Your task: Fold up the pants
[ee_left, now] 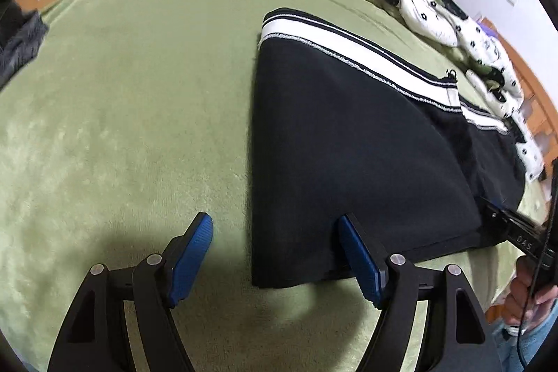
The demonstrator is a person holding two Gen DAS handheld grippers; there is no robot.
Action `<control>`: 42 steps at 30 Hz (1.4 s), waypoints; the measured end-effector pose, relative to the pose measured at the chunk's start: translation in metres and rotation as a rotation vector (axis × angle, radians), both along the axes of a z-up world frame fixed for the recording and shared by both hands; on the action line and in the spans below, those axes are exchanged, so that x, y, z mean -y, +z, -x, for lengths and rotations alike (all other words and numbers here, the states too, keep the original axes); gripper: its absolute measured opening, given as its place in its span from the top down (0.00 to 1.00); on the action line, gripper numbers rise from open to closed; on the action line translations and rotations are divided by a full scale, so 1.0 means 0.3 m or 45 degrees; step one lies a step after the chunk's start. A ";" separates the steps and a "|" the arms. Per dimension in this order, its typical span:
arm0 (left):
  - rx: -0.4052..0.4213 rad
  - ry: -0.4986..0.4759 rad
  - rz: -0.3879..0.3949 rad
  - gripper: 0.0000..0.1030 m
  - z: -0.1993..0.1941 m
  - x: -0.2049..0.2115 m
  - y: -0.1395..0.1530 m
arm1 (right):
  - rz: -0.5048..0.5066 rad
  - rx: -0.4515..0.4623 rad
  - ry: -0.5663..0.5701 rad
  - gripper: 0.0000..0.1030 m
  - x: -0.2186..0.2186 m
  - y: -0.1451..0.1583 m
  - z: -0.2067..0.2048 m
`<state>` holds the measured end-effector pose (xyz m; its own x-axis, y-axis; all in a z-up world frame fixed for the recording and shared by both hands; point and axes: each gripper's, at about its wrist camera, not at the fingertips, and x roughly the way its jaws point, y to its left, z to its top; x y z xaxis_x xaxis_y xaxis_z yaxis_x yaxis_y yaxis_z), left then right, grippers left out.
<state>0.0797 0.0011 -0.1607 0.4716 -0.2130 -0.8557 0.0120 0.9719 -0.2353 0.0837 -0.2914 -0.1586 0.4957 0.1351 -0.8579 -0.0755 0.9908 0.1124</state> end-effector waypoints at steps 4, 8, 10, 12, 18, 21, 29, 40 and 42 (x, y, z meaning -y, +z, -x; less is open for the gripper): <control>-0.035 0.017 0.072 0.31 0.012 0.001 0.039 | -0.058 -0.007 -0.058 0.70 0.021 0.068 0.003; 0.085 0.006 0.041 0.31 0.046 0.010 0.176 | -0.149 0.107 -0.158 0.70 0.083 0.237 0.053; 0.157 -0.018 0.017 0.31 0.051 0.011 0.282 | -0.140 0.162 -0.181 0.69 0.112 0.332 0.064; 0.209 -0.037 0.031 0.31 0.047 0.001 0.376 | -0.083 0.225 -0.193 0.67 0.161 0.431 0.081; 0.370 -0.083 -0.060 0.30 -0.002 -0.028 0.552 | 0.095 0.406 -0.304 0.39 0.394 0.581 0.127; 0.374 -0.064 -0.021 0.30 -0.061 -0.075 0.529 | 0.076 0.375 -0.376 0.39 0.542 0.505 0.125; 0.162 0.002 0.266 0.30 -0.200 -0.164 0.211 | -0.178 0.186 -0.618 0.39 0.849 0.126 0.086; 0.021 -0.091 0.427 0.39 -0.390 -0.089 -0.062 | -0.355 0.263 -0.797 0.39 0.985 -0.072 -0.037; 0.018 -0.144 0.423 0.53 -0.417 -0.066 -0.062 | -0.377 0.266 -0.803 0.39 1.013 -0.078 -0.079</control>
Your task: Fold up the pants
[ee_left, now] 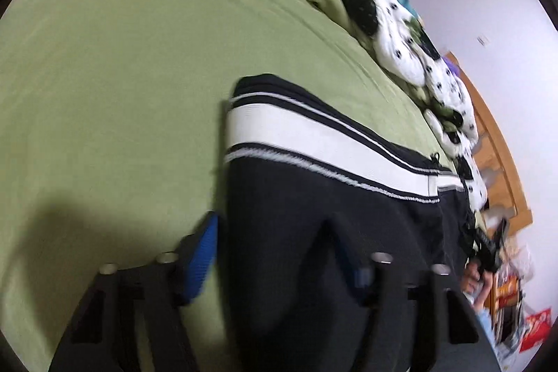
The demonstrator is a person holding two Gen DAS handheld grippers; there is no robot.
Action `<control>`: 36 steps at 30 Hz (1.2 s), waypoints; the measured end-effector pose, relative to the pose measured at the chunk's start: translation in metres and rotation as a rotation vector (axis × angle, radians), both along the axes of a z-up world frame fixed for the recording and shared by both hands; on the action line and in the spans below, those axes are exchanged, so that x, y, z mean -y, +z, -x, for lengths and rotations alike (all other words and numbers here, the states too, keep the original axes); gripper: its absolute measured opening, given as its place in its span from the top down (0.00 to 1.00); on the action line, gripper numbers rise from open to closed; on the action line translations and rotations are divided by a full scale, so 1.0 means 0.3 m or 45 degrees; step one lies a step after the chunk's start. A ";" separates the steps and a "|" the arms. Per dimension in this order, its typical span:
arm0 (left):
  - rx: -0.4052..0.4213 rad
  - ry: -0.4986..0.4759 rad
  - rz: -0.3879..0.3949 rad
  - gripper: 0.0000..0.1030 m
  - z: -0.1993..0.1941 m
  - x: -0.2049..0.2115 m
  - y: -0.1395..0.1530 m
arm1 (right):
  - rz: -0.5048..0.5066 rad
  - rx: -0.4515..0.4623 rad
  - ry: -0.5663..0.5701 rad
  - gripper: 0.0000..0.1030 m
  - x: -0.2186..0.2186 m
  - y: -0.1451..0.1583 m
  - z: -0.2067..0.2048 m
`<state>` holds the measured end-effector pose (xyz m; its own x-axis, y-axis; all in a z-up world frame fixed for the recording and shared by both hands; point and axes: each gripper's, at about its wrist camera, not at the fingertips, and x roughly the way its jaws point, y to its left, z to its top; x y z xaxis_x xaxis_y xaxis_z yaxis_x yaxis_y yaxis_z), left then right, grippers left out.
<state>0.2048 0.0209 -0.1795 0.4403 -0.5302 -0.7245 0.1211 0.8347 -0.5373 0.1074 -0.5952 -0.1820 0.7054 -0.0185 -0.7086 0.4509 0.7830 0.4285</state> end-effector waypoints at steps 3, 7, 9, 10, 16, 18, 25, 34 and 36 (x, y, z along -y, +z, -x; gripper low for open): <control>-0.048 0.011 0.033 0.65 -0.048 0.016 -0.013 | -0.032 -0.015 -0.019 0.45 0.028 -0.004 -0.055; -0.060 0.033 0.067 0.82 -0.041 0.012 0.020 | 0.097 0.011 0.013 0.83 -0.029 0.092 -0.063; -0.014 0.034 0.026 0.87 -0.020 0.022 0.078 | 0.197 0.063 0.034 0.85 -0.095 0.186 -0.056; 0.006 0.035 0.026 0.87 -0.013 0.028 0.110 | 0.226 0.094 0.050 0.85 -0.135 0.247 -0.056; 0.084 0.056 0.054 0.90 -0.004 0.002 0.269 | 0.315 0.266 0.146 0.86 -0.325 0.534 -0.073; 0.096 0.073 0.046 0.90 -0.001 -0.040 0.313 | 0.308 0.315 0.196 0.86 -0.385 0.608 -0.084; 0.148 0.279 -0.209 0.90 0.014 -0.338 0.419 | 0.151 0.408 0.425 0.86 -0.565 0.589 -0.160; 0.002 0.331 -0.342 0.77 -0.067 -0.489 0.129 | 0.158 -0.007 0.417 0.85 -0.525 0.055 -0.316; -0.025 0.360 -0.344 0.66 -0.067 -0.514 0.095 | 0.096 -0.008 0.445 0.80 -0.499 0.023 -0.295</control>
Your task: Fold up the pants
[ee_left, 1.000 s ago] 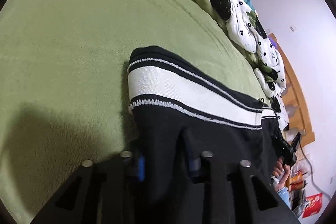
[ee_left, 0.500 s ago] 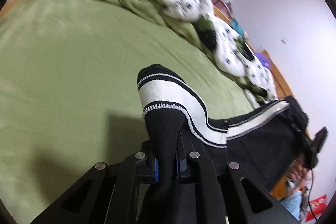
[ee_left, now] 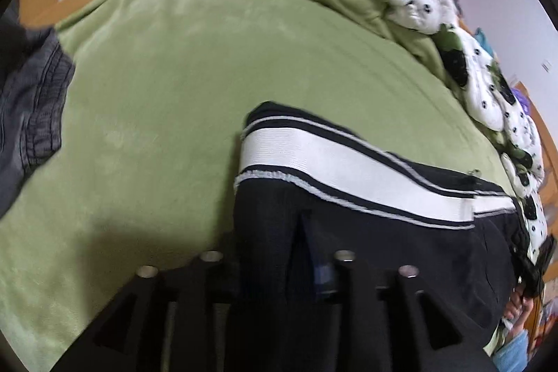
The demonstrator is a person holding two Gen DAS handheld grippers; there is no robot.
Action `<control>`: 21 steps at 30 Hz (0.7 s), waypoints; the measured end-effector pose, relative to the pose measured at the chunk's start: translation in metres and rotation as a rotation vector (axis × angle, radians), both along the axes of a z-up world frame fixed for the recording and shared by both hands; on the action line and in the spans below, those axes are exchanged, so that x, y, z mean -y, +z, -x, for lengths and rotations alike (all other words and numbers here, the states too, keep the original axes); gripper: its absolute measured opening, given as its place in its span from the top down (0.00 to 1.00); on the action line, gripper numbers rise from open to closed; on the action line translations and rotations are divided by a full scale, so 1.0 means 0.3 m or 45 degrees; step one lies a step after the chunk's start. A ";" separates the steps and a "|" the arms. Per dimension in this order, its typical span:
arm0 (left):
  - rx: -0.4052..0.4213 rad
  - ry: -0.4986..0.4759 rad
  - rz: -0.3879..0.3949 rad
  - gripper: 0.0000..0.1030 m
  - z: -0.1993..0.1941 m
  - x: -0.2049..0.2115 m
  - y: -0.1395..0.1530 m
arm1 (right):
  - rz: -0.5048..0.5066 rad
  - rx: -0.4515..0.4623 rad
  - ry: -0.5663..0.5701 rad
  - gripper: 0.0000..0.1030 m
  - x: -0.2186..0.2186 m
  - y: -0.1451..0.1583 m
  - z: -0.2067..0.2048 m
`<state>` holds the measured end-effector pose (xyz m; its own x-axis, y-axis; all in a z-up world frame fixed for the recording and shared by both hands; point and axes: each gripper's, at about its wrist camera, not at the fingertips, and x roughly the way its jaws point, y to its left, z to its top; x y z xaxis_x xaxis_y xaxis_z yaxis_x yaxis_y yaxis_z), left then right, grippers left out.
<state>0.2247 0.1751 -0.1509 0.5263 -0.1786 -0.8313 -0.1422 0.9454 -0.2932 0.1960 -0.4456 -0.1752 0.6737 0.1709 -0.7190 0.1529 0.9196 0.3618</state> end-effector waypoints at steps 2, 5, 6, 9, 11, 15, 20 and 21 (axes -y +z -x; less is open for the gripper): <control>-0.018 0.020 -0.049 0.60 0.007 -0.005 -0.004 | -0.006 -0.059 0.012 0.70 -0.002 -0.017 0.020; 0.012 0.004 -0.157 0.55 0.072 0.012 0.037 | 0.002 -0.069 -0.021 0.55 0.017 0.006 0.112; 0.030 -0.010 -0.179 0.53 0.098 0.022 0.054 | 0.028 -0.062 -0.039 0.50 0.019 0.019 0.154; 0.116 -0.073 -0.208 0.44 0.178 0.068 0.127 | 0.069 -0.019 -0.057 0.49 0.048 0.054 0.219; 0.155 -0.144 -0.178 0.43 0.216 0.115 0.156 | 0.072 0.019 -0.083 0.49 0.055 0.079 0.231; 0.214 -0.253 -0.146 0.39 0.297 0.210 0.144 | 0.106 0.100 -0.119 0.53 0.040 0.093 0.202; 0.131 -0.234 -0.181 0.36 0.361 0.275 -0.030 | 0.150 -0.048 -0.139 0.54 0.021 -0.007 0.122; 0.168 -0.231 -0.189 0.36 0.378 0.276 -0.024 | 0.168 -0.055 -0.134 0.54 0.016 0.003 0.126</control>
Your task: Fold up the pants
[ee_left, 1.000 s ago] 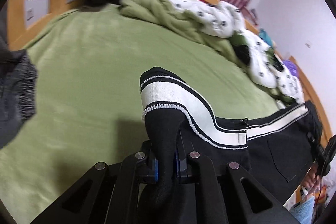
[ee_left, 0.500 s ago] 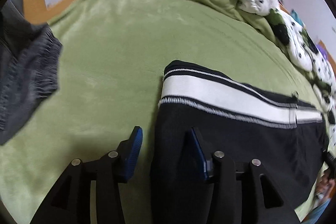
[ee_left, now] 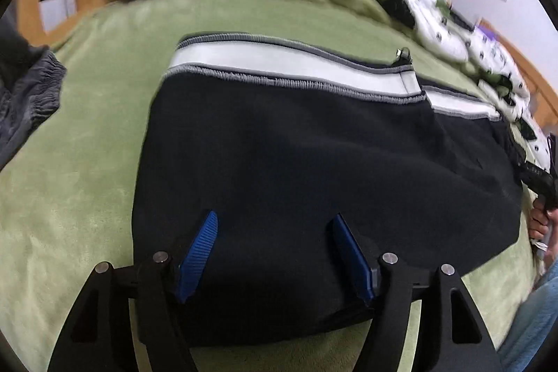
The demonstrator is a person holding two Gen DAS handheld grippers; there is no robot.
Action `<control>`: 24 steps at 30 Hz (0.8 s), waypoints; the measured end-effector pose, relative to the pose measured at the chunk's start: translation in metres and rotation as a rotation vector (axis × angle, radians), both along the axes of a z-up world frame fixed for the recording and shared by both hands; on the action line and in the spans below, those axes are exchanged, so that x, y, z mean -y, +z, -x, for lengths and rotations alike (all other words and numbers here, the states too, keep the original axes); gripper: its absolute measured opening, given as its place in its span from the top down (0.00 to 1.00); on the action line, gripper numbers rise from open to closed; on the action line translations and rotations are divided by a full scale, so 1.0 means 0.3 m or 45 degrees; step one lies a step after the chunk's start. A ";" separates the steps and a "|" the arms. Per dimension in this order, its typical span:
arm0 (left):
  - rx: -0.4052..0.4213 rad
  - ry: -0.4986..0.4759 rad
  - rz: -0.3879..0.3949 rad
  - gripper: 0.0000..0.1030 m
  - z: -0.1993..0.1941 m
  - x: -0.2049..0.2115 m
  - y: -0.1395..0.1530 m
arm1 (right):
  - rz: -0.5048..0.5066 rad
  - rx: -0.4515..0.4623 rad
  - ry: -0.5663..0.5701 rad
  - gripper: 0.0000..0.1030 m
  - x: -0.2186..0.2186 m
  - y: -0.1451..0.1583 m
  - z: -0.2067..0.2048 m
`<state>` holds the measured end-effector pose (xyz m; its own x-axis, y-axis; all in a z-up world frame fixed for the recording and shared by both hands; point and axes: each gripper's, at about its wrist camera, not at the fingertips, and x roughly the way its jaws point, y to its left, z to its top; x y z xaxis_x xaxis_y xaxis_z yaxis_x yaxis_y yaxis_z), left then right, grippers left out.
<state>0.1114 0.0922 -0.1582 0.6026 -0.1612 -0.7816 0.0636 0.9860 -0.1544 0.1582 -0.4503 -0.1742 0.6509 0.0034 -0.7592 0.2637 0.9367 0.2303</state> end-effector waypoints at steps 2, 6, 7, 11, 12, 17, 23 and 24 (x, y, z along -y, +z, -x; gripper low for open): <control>-0.032 -0.005 0.030 0.36 0.008 -0.010 0.028 | 0.026 -0.057 0.010 0.54 -0.008 0.034 0.010; -0.024 0.014 0.186 0.35 0.065 -0.062 0.084 | 0.120 -0.112 0.024 0.54 -0.036 0.108 0.056; -0.021 0.028 0.201 0.35 0.085 -0.081 0.090 | 0.156 -0.115 0.035 0.54 -0.055 0.129 0.072; 0.003 0.110 0.218 0.35 0.155 -0.132 0.090 | 0.170 -0.059 0.114 0.54 -0.167 0.248 0.114; 0.006 0.124 0.231 0.35 0.168 -0.137 0.087 | 0.151 -0.047 0.144 0.54 -0.200 0.272 0.109; -0.018 0.228 0.243 0.35 0.219 -0.198 0.061 | 0.056 -0.047 0.382 0.54 -0.507 0.357 0.025; -0.061 0.296 0.294 0.35 0.269 -0.292 0.008 | 0.131 -0.165 0.736 0.70 -0.932 0.282 0.009; -0.063 0.300 0.310 0.35 0.277 -0.306 -0.001 | 0.159 -0.183 0.773 0.72 -0.971 0.262 0.022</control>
<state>0.0283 0.1841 -0.1584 0.6077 -0.2077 -0.7665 -0.1747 0.9066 -0.3842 0.1517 -0.1589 -0.0956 0.4522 0.2454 -0.8575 -0.3029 0.9465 0.1112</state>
